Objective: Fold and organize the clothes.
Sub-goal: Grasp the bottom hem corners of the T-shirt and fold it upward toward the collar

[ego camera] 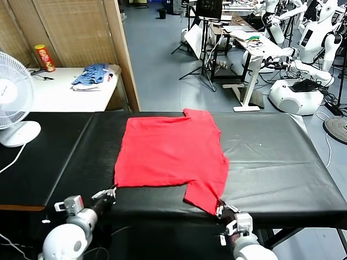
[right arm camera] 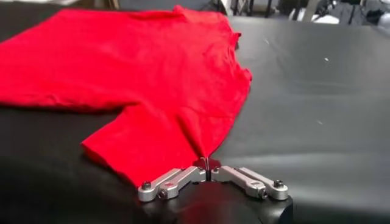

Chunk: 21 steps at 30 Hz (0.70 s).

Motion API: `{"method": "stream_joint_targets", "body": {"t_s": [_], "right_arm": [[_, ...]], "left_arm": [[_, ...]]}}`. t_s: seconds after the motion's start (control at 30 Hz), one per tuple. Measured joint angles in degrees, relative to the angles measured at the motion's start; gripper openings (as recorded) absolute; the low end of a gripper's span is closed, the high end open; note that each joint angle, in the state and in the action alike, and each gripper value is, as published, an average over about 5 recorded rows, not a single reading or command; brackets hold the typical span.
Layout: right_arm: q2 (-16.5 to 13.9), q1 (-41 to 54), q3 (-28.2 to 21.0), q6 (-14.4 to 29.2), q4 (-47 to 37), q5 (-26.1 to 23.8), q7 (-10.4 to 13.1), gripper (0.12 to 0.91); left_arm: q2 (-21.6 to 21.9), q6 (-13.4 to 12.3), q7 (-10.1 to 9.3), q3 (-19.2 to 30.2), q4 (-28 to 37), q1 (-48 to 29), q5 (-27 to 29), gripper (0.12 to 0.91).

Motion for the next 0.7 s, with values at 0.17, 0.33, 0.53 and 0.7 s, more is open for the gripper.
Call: {"method": "stream_joint_targets", "body": {"t_s": [0.17, 0.33, 0.53, 0.7], "right_arm": [[-1.1, -0.2, 2.3, 4.0, 1.1, 0.9, -1.7, 0.122], [-2.7, 5.1, 3.6, 10.3, -3.4, 3.7, -4.0, 0.122], [-4.9, 15.1, 2.4, 16.4, -12.8, 5.5, -6.0, 0.122], [-5.5, 22.8, 0.6, 18.9, -20.8, 5.6, -6.4, 0.122]], "left_arm": [[0.2, -1.1, -0.16, -0.5, -5.2, 3.9, -0.4, 0.126], [-0.9, -4.6, -0.31, 0.2, -6.5, 2.6, -0.7, 0.126], [-2.1, -6.6, -0.17, 1.0, -3.8, -2.8, 0.1, 0.126], [-2.5, -7.6, -0.76, 1.4, 0.4, -7.6, 1.6, 0.126]]}}
